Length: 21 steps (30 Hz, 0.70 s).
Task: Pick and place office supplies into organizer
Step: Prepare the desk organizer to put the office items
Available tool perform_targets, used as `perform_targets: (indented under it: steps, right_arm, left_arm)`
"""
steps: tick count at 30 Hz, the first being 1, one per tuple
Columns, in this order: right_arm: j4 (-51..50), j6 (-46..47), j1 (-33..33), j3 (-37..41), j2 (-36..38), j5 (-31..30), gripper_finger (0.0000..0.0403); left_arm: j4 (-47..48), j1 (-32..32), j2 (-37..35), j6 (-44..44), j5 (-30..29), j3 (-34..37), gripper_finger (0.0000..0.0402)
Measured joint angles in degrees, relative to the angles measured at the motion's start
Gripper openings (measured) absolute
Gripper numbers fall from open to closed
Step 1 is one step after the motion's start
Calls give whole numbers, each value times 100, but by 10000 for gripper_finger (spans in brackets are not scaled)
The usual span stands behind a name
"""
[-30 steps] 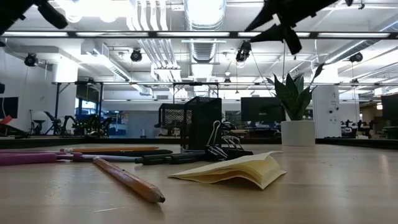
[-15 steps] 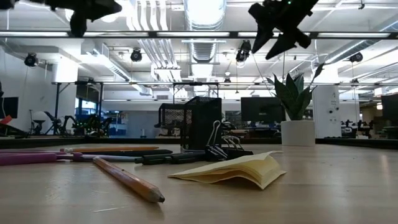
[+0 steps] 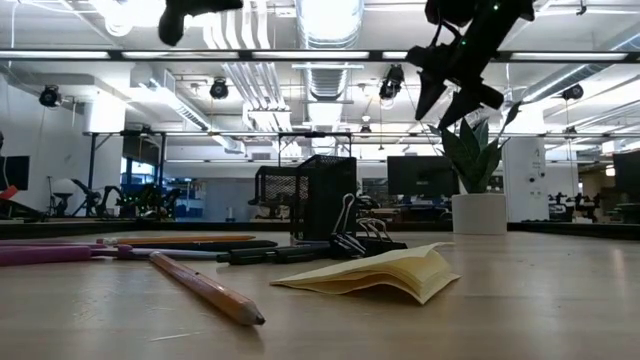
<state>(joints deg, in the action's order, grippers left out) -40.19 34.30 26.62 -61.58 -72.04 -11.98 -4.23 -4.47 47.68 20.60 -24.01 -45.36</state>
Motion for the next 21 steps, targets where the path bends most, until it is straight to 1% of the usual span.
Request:
perform_targets:
  steps: [1, 3, 4, 5, 6, 7, 8, 9, 10, 11, 12, 13, 16, 17, 21]
  right_arm:
    - [28, -104, 34, 0, -10, 3, 249]
    - [83, -224, 98, 7, -35, 2, 247]
    - [155, -237, 121, 7, -48, 2, 247]
    - [234, -242, 146, 7, -58, 2, 247]
    - [286, -246, 167, 7, -72, 3, 247]
    - [358, -261, 179, 7, -83, 2, 248]
    - [436, -274, 196, 7, -94, 2, 248]
    - [480, -277, 209, 7, -95, -5, 249]
    - [533, -263, 217, 9, -95, -16, 249]
    - [604, -180, 217, 9, -95, -58, 249]
    - [657, -63, 217, 9, -95, -141, 249]
    - [667, 47, 217, 9, -93, -198, 249]
    - [663, 297, 217, 9, -88, -306, 252]
    - [663, 304, 217, 9, -84, -310, 255]
    - [656, 479, 217, 9, -89, -367, 265]
  left_arm:
    - [-242, 2, 69, -12, 178, 4, 0]
    - [-754, 2, 237, -149, 736, 33, 0]
    - [-959, -5, 343, -280, 909, 37, 0]
    - [-1088, -4, 451, -401, 896, 37, 0]
    - [-1087, 2, 553, -397, 718, 34, 0]
    - [-897, -13, 665, -154, 287, -2, 0]
    - [-595, -65, 760, 268, -195, -59, 0]
    - [-64, -184, 851, 736, -652, -119, 1]
    - [540, -331, 934, 1129, -933, -158, 4]
    - [1007, -499, 1015, 1539, -986, -175, 10]
    - [1305, -691, 1105, 1951, -837, -177, 18]
    - [1439, -882, 1184, 2231, -506, -168, 29]
    - [1352, -1472, 1373, 2537, 952, -98, 73]
    - [1303, -1613, 1455, 2560, 1288, -99, 89]
    - [1436, -1994, 1878, 2708, 1883, -95, 157]
